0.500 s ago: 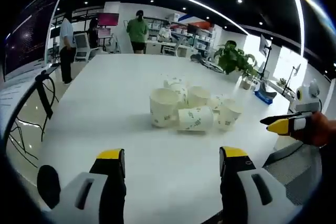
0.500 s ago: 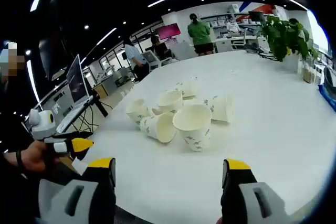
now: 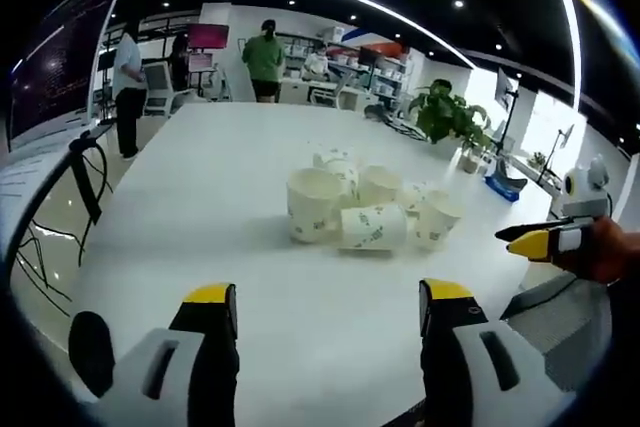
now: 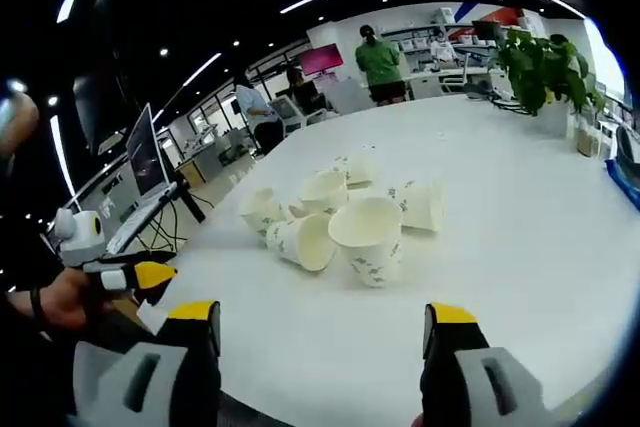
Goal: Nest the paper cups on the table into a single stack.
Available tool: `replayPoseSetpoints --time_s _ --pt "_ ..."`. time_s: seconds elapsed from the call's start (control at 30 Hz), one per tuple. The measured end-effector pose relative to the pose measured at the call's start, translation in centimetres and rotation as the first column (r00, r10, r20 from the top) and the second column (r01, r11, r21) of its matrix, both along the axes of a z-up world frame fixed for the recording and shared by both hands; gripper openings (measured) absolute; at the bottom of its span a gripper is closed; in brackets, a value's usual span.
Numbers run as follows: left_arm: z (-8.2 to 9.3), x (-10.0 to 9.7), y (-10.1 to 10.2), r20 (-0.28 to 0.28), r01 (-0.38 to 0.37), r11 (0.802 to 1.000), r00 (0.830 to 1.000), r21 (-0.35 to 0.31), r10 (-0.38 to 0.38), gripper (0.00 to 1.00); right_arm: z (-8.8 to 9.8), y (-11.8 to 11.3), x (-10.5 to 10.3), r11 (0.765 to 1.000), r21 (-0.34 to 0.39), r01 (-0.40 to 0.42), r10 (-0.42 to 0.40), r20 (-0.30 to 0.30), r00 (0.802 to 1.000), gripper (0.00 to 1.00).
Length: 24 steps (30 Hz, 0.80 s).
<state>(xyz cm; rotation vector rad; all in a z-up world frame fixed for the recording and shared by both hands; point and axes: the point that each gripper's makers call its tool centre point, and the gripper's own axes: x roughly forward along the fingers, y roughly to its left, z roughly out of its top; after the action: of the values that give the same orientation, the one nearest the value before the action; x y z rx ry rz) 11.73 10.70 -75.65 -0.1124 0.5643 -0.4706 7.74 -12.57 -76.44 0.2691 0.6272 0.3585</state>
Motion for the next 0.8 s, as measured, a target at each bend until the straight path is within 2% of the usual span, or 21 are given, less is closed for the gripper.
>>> replayPoseSetpoints --time_s 0.8 --pt "0.03 0.04 0.01 0.001 -0.003 1.000 1.000 0.006 0.003 0.72 -0.26 -0.17 0.03 1.000 0.003 0.007 -0.007 -0.003 1.000 0.83"
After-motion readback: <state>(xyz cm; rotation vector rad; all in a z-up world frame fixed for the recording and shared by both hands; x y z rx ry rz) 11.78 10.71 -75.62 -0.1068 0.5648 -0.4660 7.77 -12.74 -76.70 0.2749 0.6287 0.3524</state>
